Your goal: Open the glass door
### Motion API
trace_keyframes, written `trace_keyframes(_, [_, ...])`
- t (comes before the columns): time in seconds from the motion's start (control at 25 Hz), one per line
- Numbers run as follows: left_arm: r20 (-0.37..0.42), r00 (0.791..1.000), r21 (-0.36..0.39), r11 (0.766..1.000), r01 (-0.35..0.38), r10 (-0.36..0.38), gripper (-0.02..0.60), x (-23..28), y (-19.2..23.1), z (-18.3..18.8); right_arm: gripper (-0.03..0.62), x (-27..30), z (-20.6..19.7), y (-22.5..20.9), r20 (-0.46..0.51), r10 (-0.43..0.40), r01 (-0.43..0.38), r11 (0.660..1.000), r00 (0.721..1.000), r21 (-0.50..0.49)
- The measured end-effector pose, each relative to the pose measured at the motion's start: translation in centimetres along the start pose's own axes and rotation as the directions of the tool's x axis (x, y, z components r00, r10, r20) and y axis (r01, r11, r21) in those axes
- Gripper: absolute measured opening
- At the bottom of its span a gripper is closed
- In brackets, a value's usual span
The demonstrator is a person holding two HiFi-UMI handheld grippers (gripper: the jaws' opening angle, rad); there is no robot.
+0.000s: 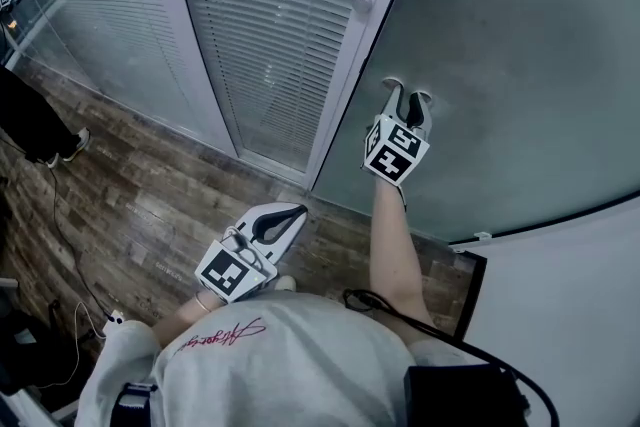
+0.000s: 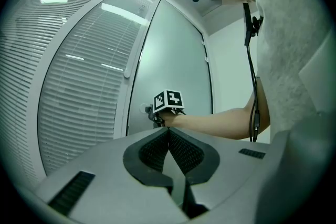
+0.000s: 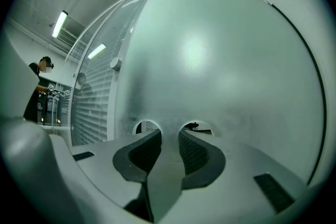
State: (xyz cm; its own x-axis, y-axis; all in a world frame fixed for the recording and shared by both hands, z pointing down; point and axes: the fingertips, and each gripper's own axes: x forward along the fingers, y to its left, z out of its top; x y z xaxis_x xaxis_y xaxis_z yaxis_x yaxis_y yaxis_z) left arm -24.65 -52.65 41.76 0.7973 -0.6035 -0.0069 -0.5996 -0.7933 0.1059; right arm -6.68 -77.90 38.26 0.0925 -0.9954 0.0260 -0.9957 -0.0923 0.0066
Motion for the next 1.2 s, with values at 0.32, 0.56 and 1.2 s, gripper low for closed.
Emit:
trace_keyframes(0.32, [0.002, 0.999, 0.008, 0.999, 0.037, -0.037, 0.012, 0.0, -0.9, 0.0, 0.112, -1.4, 0.0, 0.3, -0.008, 0.007, -0.007, 1.000, 1.000, 0.005])
trace_keyframes(0.56, [-0.001, 0.999, 0.002, 0.999, 0.050, -0.050, 0.012, -0.6, -1.3, -0.3, 0.110, -3.1, 0.1, 0.5, 0.000, 0.010, -0.010, 1.000, 1.000, 0.010])
trace_keyframes(1.2, [0.002, 0.993, 0.008, 0.993, 0.120, -0.120, 0.012, 0.0, -3.9, -0.6, 0.110, -7.8, 0.1, 1.2, 0.023, 0.075, -0.075, 0.997, 0.997, -0.001])
